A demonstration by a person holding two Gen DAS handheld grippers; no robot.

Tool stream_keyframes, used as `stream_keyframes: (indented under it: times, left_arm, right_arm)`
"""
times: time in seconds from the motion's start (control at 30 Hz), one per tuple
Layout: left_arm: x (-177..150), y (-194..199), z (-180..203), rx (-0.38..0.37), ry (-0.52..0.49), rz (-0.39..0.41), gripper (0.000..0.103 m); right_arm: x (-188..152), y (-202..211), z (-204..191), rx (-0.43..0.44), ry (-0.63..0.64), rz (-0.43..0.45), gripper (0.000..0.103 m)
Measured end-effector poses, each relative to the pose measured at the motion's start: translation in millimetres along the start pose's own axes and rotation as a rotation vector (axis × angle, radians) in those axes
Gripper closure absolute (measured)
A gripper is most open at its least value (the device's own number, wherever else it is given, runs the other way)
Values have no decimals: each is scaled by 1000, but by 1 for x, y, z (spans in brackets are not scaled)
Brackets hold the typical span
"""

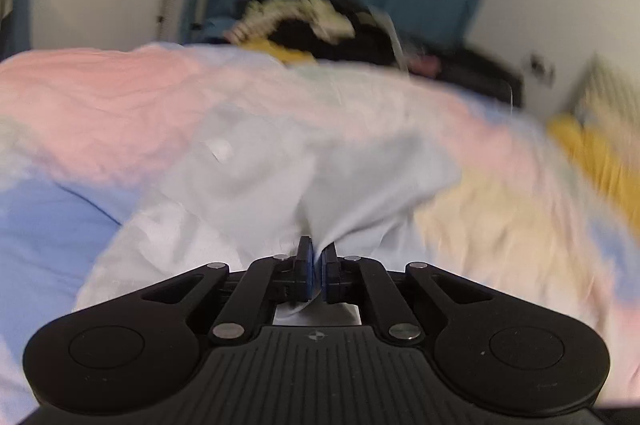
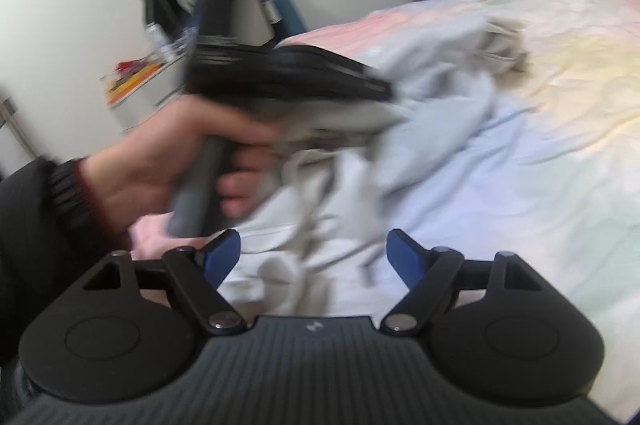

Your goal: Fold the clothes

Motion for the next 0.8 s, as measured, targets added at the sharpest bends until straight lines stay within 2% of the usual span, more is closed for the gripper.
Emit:
stream_keyframes:
  times: [0.13,0.23,0.33,0.4,0.5,0.6,0.67,0.7,0.8]
  left_arm:
    - [22,55,-44,-63,225,185,98]
    - [20,85,-108,-5,444,302,98]
    - [-2,96,-189,133,692,329,98]
    - [-22,93,-235,186,826,293,98]
    - [-48,77,-275,141,960,215,98]
    - [-50,78,-274,123,987,210,96]
    - [-45,88,-261,164,936,226,93]
    - [-42,94,-253,188,907,234,86]
    - [-38,115,-232,277,844,277,40]
  right_arm:
    - [-3,-14,15,-6,-72,-27,22]
    - [-4,-19,15,-41,-61,-30,23]
    - [-11,-13,18,-43,-74,5,23]
    - [-10,-12,19,-58,-80,18,23]
    - [-8,-11,20,-78,-85,37,23]
    - [-4,-12,22,-99,-76,58,23]
    - [1,-15,22,-99,-69,75,23]
    - [2,-18,21,-102,-61,81,23]
    - [3,-23,19,-117,-36,88,24]
Point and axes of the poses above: each gripper's, at about its wrist camera, not at the fingertips, and y roughly against the way its jaws point, z to its right, x to its top, the point moved 6 cm from there along -y, roughly the way its jaws point, and after that the axes turned 14 degrees about -z, right-handed, at the moved point
